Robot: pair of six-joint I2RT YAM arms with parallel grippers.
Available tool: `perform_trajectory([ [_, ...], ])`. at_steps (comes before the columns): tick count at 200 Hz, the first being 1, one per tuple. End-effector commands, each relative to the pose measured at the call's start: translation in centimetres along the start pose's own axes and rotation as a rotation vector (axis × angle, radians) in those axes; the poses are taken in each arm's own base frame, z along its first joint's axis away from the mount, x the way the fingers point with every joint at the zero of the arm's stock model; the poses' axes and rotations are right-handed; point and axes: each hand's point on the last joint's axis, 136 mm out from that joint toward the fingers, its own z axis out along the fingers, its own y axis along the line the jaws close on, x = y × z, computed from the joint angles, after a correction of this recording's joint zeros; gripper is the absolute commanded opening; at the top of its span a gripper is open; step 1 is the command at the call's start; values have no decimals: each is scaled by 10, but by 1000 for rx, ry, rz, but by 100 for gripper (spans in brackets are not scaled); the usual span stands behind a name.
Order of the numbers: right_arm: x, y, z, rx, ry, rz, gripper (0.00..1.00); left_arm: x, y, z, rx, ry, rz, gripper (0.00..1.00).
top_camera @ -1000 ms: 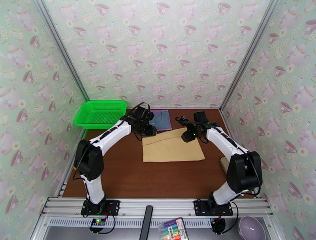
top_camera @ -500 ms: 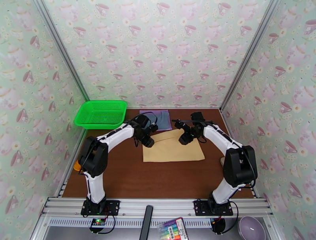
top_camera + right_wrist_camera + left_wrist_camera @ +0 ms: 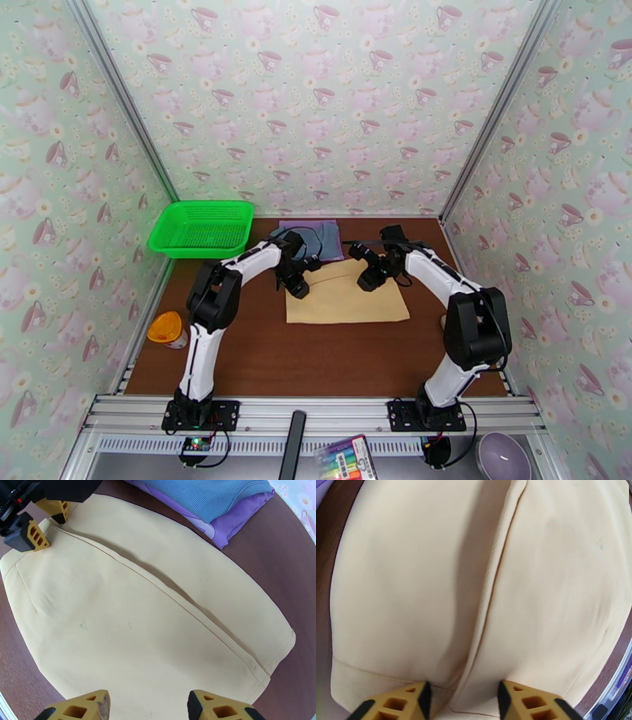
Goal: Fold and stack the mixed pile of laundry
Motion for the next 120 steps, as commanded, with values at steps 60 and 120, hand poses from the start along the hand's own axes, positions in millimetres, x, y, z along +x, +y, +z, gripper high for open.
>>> perform_trajectory([
  [60,-5,1,-7,10,3,-22,56,-9,-18,-27,32,-83,-8,0],
  [120,-6,-5,-14,46,-5,-7,55,-57,-13,-120,-112,-344,-25,0],
])
